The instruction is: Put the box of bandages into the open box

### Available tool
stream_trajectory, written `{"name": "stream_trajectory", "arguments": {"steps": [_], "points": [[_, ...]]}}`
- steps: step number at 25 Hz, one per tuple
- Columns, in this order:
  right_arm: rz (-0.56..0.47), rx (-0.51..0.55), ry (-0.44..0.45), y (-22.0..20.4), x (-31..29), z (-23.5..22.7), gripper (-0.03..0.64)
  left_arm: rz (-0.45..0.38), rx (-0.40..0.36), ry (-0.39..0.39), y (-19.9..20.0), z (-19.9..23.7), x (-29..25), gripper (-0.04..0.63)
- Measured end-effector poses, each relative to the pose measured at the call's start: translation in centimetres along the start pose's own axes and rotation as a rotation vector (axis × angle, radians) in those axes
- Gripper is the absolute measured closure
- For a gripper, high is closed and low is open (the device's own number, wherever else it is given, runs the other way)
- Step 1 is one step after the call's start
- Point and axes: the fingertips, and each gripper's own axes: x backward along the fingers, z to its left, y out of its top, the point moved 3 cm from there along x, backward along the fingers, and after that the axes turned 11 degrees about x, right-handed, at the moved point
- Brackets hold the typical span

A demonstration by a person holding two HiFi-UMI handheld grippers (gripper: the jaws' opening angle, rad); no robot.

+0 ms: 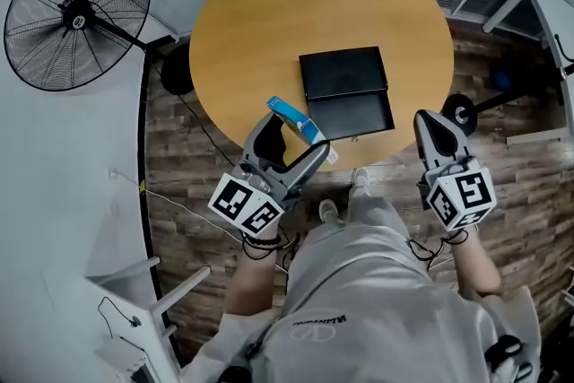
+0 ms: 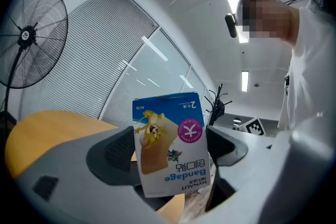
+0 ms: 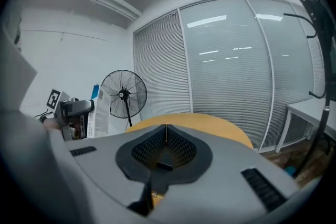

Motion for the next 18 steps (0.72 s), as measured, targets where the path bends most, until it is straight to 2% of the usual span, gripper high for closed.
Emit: {"name": "stream_trajectory", "arguments": {"steps": [3,10,14,18], "points": [[0.006,-0.003,0.041,-0.2,-1.2,0.0,0.6,0.009,0.006,0.005,-0.4,0.3,-0.9,0.166],[0.025,-0.04,0.16,-2.1,-5.9,-5.8,0.6,0.021,0.02,0.053,-2.6,1.6,-8.3,0.166],[0.042,-0.056,0.207,-3.3,-7.5,-7.2,0.6,0.032,0.023,0.093,-3.7,2.7,-10.1,0.166],[0.066,-0.07,0.221,-4.8,-7.9,-7.3,0.6,0.111,-0.015,0.113,-5.7,3.7,-10.6,0.166]]}}
